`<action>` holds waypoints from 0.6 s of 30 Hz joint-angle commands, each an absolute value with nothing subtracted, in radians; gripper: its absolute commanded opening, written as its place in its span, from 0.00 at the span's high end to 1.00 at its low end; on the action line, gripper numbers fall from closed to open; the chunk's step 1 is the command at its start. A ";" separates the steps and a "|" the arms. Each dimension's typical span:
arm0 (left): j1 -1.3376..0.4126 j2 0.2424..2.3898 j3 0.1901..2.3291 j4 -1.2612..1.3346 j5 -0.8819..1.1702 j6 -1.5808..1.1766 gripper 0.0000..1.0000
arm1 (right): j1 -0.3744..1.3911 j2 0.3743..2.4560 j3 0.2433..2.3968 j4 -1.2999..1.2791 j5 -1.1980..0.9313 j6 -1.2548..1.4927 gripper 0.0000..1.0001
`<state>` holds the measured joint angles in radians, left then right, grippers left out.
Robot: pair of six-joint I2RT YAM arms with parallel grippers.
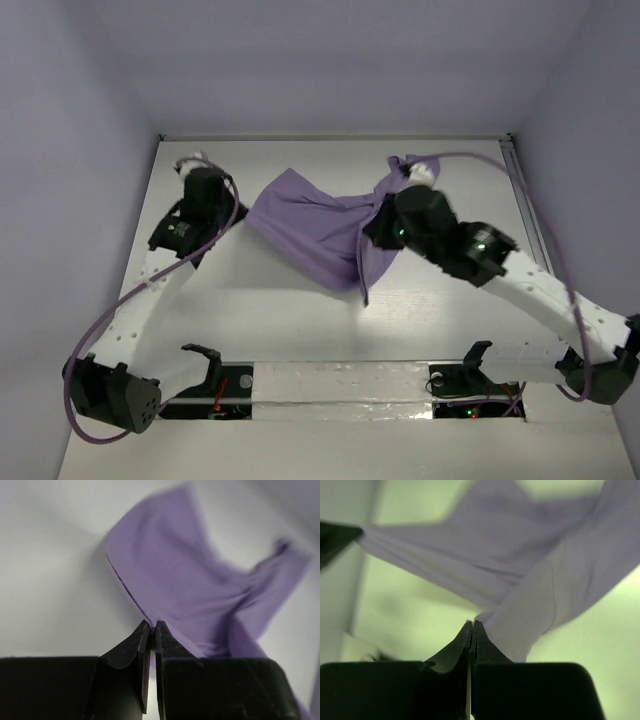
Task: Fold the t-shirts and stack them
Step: Flatten out the tshirt
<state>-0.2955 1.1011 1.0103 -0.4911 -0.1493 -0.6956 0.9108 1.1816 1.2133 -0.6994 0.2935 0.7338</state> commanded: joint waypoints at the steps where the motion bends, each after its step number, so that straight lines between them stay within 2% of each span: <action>1: -0.296 1.075 1.292 -0.428 -0.253 -0.583 1.00 | 0.900 1.114 1.541 -0.757 0.599 0.565 1.00; 2: -0.296 1.089 1.363 -0.437 -0.274 -0.568 1.00 | 0.900 1.112 1.687 -0.768 0.648 0.533 1.00; 3: -0.296 1.100 1.514 -0.440 -0.314 -0.531 1.00 | 0.900 1.103 1.753 -0.761 0.731 0.461 1.00; 8: -0.296 1.176 1.992 -0.477 -0.385 -0.466 1.00 | 0.900 1.048 2.012 -0.617 0.896 0.223 1.00; 15: -0.296 1.253 2.276 -0.466 -0.462 -0.419 1.00 | 0.900 1.110 2.238 -0.293 0.925 -0.177 1.00; 18: -0.296 1.291 2.315 -0.439 -0.478 -0.413 1.00 | 0.900 1.215 2.260 0.069 0.978 -0.559 1.00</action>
